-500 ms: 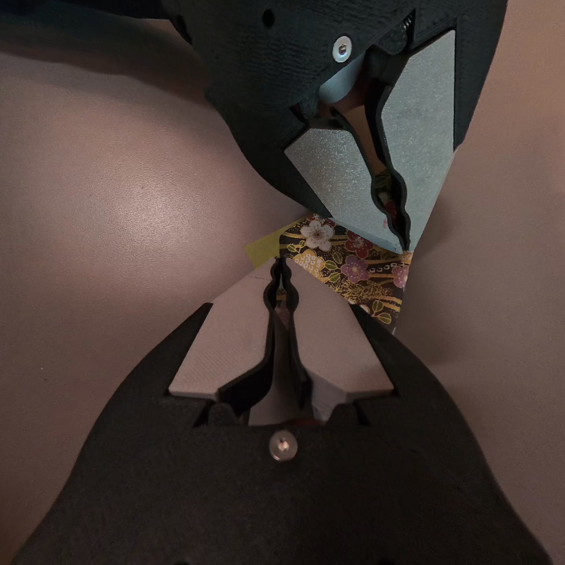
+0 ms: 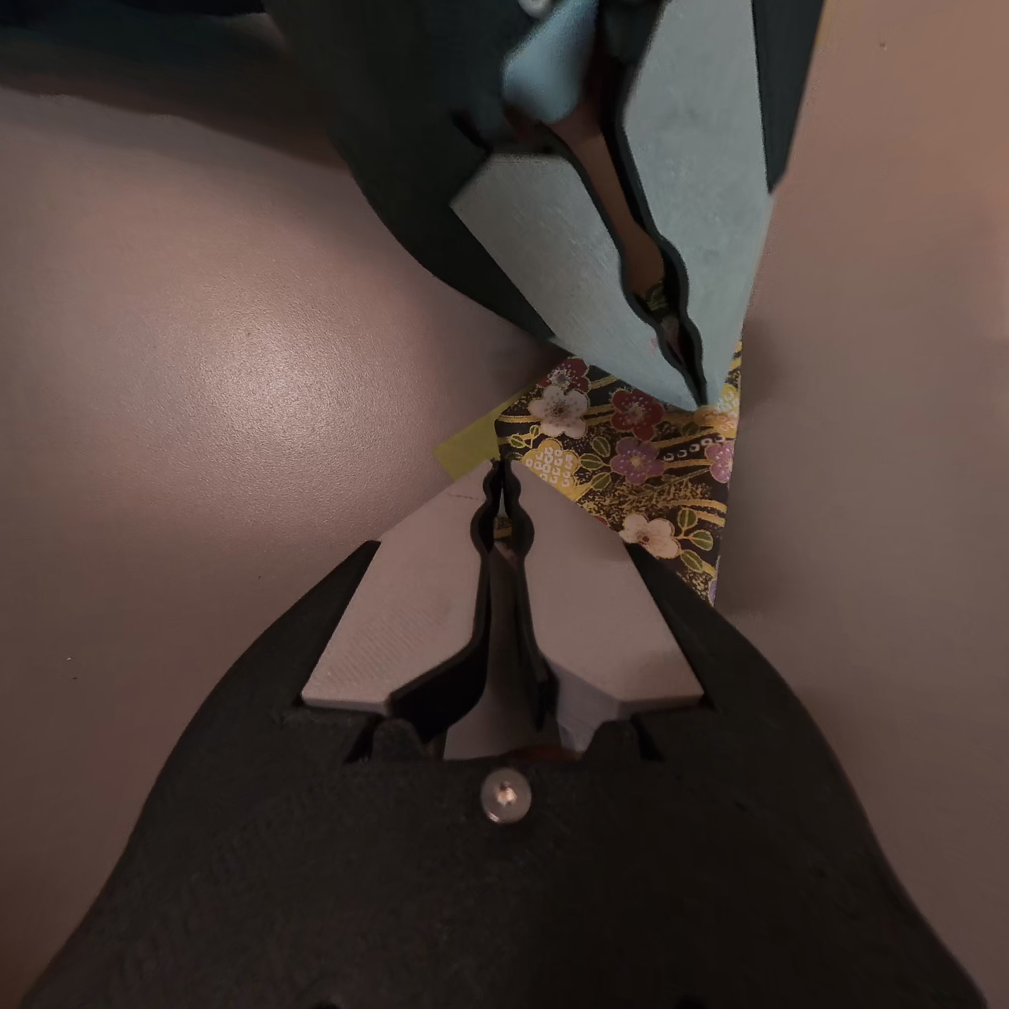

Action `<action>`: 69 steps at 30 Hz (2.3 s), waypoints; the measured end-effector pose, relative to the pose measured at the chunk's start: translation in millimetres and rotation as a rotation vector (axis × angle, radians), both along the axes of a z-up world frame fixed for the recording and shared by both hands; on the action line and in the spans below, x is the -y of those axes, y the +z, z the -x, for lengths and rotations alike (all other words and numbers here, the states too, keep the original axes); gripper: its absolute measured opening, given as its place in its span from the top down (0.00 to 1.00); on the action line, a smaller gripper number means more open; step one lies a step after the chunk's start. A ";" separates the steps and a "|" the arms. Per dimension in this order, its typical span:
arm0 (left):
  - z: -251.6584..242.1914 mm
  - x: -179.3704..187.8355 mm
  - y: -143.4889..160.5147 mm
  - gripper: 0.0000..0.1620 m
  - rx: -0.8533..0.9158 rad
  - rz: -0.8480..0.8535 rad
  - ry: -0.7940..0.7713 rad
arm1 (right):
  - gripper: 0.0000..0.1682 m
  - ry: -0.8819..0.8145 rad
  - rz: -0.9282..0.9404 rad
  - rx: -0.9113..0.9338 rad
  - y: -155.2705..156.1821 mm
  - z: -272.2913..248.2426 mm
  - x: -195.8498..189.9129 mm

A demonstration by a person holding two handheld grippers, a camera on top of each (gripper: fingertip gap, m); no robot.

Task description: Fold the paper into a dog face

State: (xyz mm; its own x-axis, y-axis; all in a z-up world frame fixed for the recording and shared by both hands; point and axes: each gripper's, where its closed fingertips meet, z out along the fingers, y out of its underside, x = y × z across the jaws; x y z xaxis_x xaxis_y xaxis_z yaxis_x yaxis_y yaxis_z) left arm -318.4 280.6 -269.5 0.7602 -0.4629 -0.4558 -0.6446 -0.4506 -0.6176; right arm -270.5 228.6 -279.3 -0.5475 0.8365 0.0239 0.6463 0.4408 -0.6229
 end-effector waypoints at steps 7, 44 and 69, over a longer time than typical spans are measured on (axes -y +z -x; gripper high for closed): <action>-61.7 75.6 9.0 1.00 0.051 -0.017 -0.363 | 1.00 -0.001 0.000 0.004 0.0 0.1 0.0; -16.0 13.8 -8.6 1.00 0.053 0.041 -0.137 | 0.92 0.030 -0.013 0.016 0.8 -3.8 12.5; -15.8 13.8 -8.6 1.00 0.086 0.020 -0.115 | 1.00 0.022 0.142 0.033 8.2 -5.3 14.9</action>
State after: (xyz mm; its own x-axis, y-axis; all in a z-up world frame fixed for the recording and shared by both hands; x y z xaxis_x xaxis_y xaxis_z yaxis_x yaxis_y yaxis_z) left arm -302.5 266.8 -278.1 0.7375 -0.5579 -0.3807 -0.6377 -0.3895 -0.6646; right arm -265.1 213.7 -271.1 -0.5646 0.8177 -0.1122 0.6582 0.3641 -0.6590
